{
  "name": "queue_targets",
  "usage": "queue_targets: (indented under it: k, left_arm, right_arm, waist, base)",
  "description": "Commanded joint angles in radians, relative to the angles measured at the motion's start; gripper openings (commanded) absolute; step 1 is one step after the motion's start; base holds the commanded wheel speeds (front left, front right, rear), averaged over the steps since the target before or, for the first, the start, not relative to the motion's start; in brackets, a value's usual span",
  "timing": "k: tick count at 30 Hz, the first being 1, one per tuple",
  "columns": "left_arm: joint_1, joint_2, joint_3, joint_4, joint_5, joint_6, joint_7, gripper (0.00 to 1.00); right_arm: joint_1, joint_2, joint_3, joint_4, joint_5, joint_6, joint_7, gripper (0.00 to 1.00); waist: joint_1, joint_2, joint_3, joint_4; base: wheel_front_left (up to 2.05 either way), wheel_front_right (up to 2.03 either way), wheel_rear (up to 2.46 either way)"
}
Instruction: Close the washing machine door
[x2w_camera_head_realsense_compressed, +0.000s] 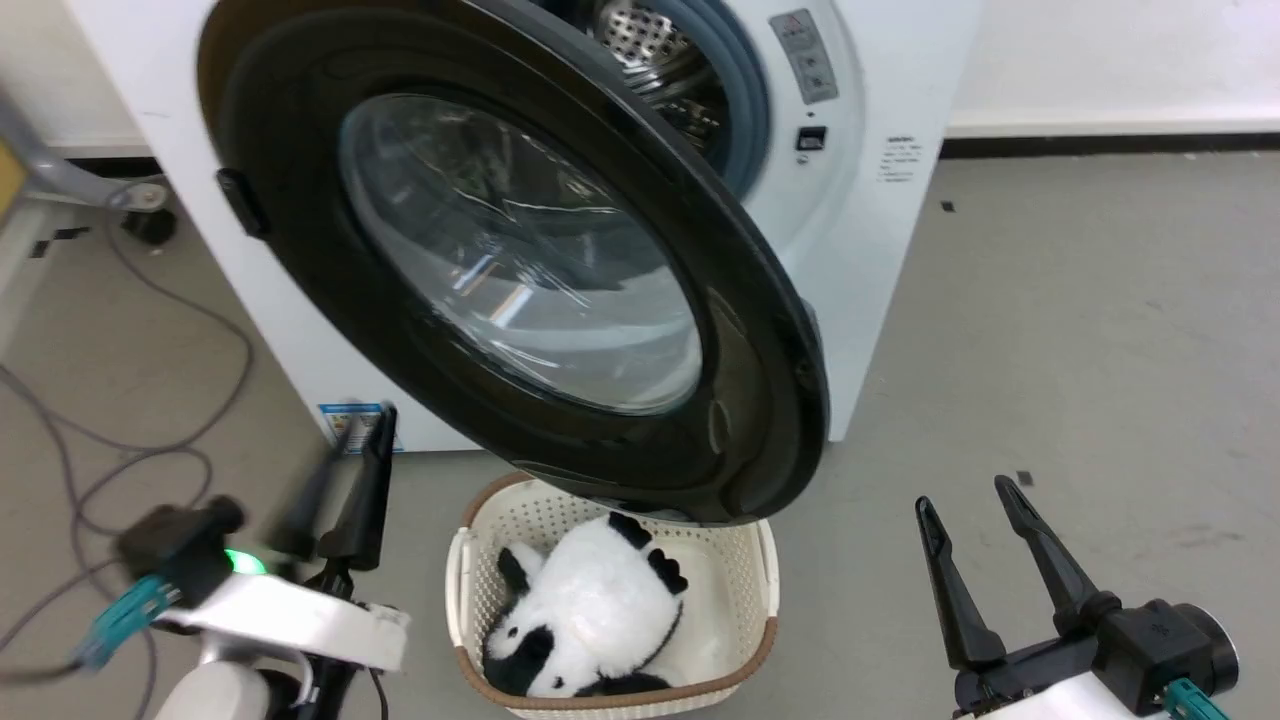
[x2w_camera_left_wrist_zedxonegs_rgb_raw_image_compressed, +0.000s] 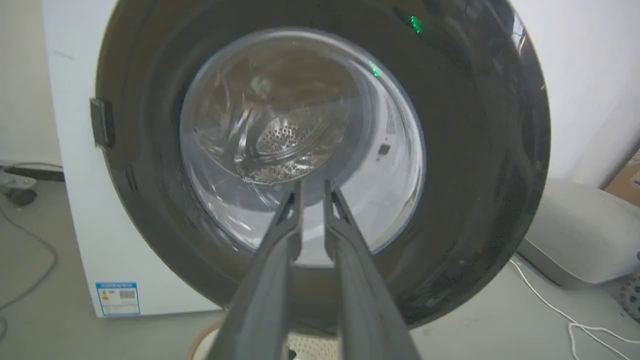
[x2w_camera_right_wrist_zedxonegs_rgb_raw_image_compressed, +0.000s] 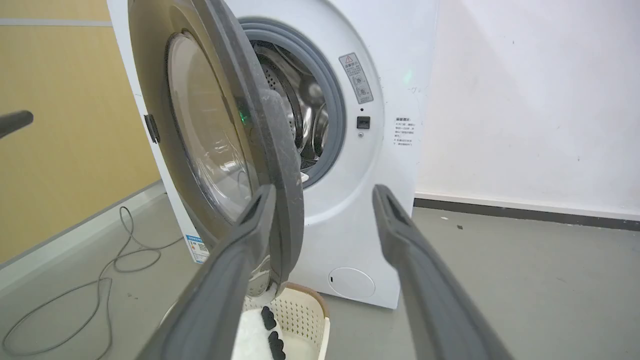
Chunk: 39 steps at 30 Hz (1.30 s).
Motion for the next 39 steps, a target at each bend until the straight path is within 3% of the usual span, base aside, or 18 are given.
queue_targets:
  k: [1,4,8,16,17,18,19,30,39]
  left_arm:
    - [0.039,-0.044,0.061,-0.051,0.069,0.008,-0.004,1.00]
    - [0.124,-0.128,0.183,-0.145,0.231,0.001,-0.005,1.00]
    - [0.218,-0.217,0.262,-0.205,0.406,-0.014,-0.005,1.00]
    - [0.299,-0.285,0.257,-0.181,0.558,-0.047,-0.005,1.00]
    - [0.298,-0.287,0.255,-0.176,0.563,-0.050,-0.005,1.00]
    - [0.297,-0.289,0.251,-0.173,0.569,-0.052,-0.005,1.00]
    - [0.294,-0.290,0.247,-0.171,0.573,-0.053,-0.005,1.00]
    - [0.250,-0.288,0.223,-0.159,0.567,-0.059,-0.005,1.00]
    - [0.198,-0.288,0.189,-0.165,0.558,-0.059,-0.005,1.00]
  right_arm:
    - [0.009,-0.006,0.004,-0.013,0.004,0.001,-0.004,1.00]
    - [0.013,-0.012,0.011,-0.032,0.008,0.001,-0.004,1.00]
    - [0.015,-0.027,0.037,-0.052,0.017,0.001,-0.004,1.00]
    - [0.005,-0.075,0.113,-0.063,0.049,0.001,-0.004,1.00]
    - [0.003,-0.085,0.131,-0.060,0.059,0.001,-0.004,0.93]
    - [0.000,-0.097,0.147,-0.055,0.065,0.001,-0.004,0.31]
    - [-0.005,-0.109,0.161,-0.051,0.068,0.001,-0.004,0.00]
    - [-0.186,-0.190,0.255,0.092,0.097,0.001,-0.004,0.00]
    - [-0.376,-0.250,0.240,0.237,0.125,0.001,-0.004,0.00]
  waist:
    - [0.0001,0.0000,-0.010,0.016]
    - [0.0001,0.0000,-0.017,0.031]
    - [0.0001,0.0000,-0.024,0.049]
    - [0.0001,0.0000,-0.025,0.089]
    - [0.0001,0.0000,-0.024,0.095]
    - [0.0001,0.0000,-0.021,0.101]
    - [0.0001,0.0000,-0.015,0.107]
    - [0.0001,0.0000,0.063,0.148]
    - [0.0001,0.0000,0.148,0.177]
  base:
    - [0.00,0.00,0.00]
    - [0.00,0.00,0.00]
    - [0.00,0.00,0.00]
    - [0.00,0.00,0.00]
    - [0.00,0.00,0.00]
    - [0.00,0.00,0.00]
    - [0.00,0.00,0.00]
    - [0.00,0.00,0.00]
    - [0.00,0.00,0.00]
